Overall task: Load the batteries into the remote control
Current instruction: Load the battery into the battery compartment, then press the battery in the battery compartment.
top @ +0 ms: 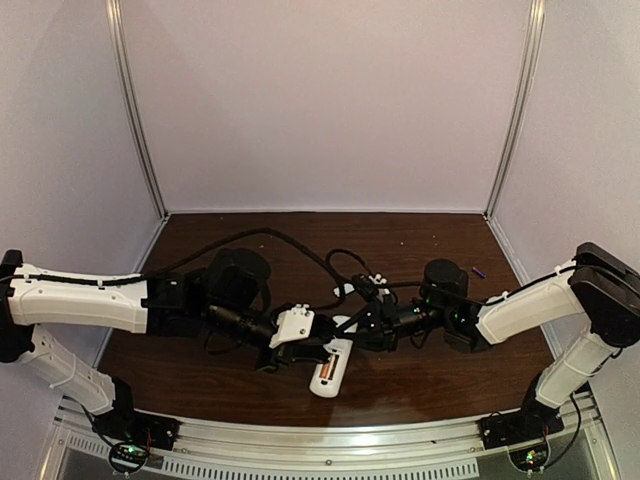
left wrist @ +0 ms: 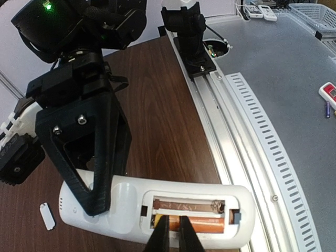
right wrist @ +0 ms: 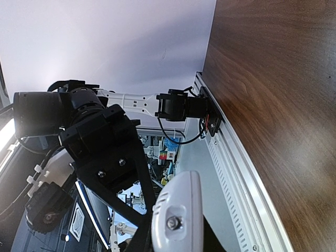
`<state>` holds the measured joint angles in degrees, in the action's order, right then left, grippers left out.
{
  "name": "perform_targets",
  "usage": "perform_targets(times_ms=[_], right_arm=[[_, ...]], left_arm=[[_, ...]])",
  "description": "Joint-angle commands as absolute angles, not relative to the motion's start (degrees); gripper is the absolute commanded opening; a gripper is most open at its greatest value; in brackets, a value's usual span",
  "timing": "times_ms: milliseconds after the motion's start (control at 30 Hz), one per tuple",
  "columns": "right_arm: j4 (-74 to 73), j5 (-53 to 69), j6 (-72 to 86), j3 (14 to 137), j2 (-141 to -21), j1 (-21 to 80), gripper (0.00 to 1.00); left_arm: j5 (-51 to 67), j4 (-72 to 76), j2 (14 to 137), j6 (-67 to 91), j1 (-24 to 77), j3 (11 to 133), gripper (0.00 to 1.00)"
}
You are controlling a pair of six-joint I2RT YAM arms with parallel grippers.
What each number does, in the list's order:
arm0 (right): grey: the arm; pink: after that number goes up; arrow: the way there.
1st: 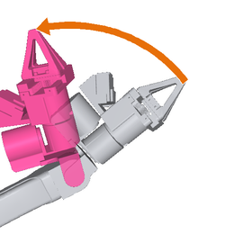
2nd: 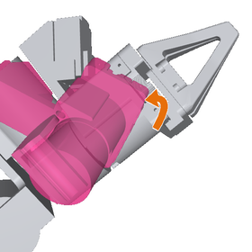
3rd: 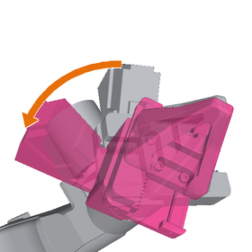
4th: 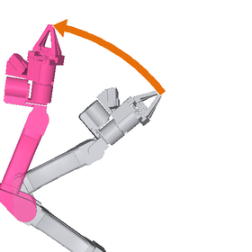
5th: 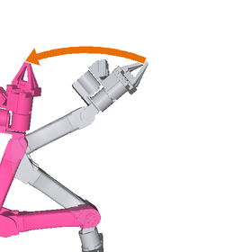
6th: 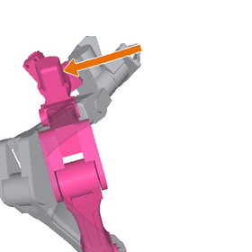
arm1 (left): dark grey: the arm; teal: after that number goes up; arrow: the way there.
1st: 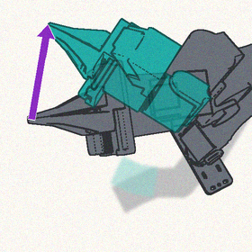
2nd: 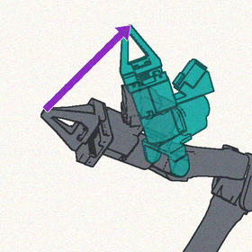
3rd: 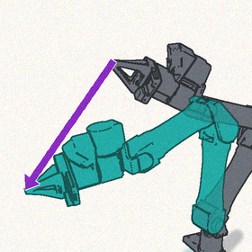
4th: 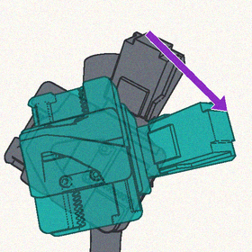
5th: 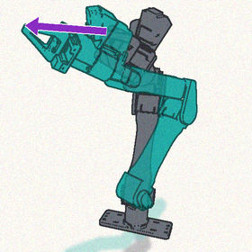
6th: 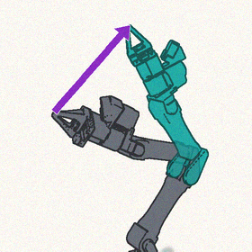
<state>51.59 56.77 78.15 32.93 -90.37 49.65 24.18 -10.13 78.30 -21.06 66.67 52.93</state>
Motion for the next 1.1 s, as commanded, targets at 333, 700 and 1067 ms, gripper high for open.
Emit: perform_targets(times_ms=[333, 700, 1067], right_arm=[[39.46, 52.62, 65.64, 36.19, -84.59, 46.38, 0.00], [32.72, 51.06, 59.62, 39.08, -82.81, 45.62, 0.00], [34.21, 51.19, 60.23, 38.85, -82.42, 45.62, 0.00]], left_arm=[[-1.71, -8.36, 69.00, 8.82, 66.71, 52.56, 0.93], [9.66, -6.33, 79.88, 27.62, 66.22, 56.13, 0.81], [7.11, -7.03, 83.65, 31.92, 66.08, 56.32, 0.43]])
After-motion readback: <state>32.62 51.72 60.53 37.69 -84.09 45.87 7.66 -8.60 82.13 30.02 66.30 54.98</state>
